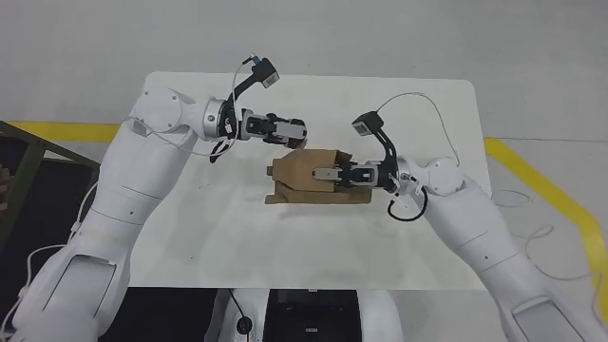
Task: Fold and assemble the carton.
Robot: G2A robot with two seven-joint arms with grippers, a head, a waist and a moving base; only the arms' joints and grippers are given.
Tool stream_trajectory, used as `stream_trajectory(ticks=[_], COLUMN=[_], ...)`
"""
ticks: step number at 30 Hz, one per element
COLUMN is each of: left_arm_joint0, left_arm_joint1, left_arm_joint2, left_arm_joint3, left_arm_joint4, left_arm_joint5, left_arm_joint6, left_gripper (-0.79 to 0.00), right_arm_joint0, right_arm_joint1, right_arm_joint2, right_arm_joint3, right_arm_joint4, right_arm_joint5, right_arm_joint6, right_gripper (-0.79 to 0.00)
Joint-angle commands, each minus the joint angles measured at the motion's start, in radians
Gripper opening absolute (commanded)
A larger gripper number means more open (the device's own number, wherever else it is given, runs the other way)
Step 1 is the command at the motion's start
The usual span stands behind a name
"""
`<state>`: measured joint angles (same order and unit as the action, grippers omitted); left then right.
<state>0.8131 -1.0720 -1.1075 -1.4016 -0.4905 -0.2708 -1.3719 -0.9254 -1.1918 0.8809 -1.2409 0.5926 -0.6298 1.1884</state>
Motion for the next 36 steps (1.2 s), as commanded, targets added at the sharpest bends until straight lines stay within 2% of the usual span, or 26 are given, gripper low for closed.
stream_trajectory(ticks=[1, 11, 18, 29, 36], left_arm_joint0=[-0.002, -0.019, -0.018, 0.012, 0.017], left_arm_joint1=[-0.001, -0.006, -0.002, 0.01, 0.01], left_arm_joint2=[0.008, 0.031, 0.017, -0.014, -0.006], left_arm_joint3=[-0.002, 0.021, 0.031, -0.021, -0.04], left_arm_joint4=[-0.005, -0.017, 0.0, 0.02, 0.025], left_arm_joint5=[0.001, -0.002, -0.007, 0.0, 0.006], left_arm_joint6=[-0.005, -0.014, 0.002, 0.025, 0.03], left_gripper=[0.0, 0.0, 0.0, 0.0, 0.0], right_arm_joint0=[0.001, 0.003, -0.004, -0.053, -0.079], right_arm_joint1=[-0.002, -0.008, -0.004, 0.02, 0.027], right_arm_joint2=[-0.001, 0.0, 0.031, 0.133, 0.162], right_arm_joint3=[0.003, 0.013, 0.023, 0.0, -0.036], right_arm_joint4=[0.002, 0.003, 0.004, -0.054, -0.073], right_arm_joint5=[-0.002, -0.003, -0.018, -0.02, -0.004], right_arm_joint6=[0.0, -0.001, -0.017, -0.115, -0.145], right_gripper=[-0.785, -0.785, -0.785, -0.785, -0.785])
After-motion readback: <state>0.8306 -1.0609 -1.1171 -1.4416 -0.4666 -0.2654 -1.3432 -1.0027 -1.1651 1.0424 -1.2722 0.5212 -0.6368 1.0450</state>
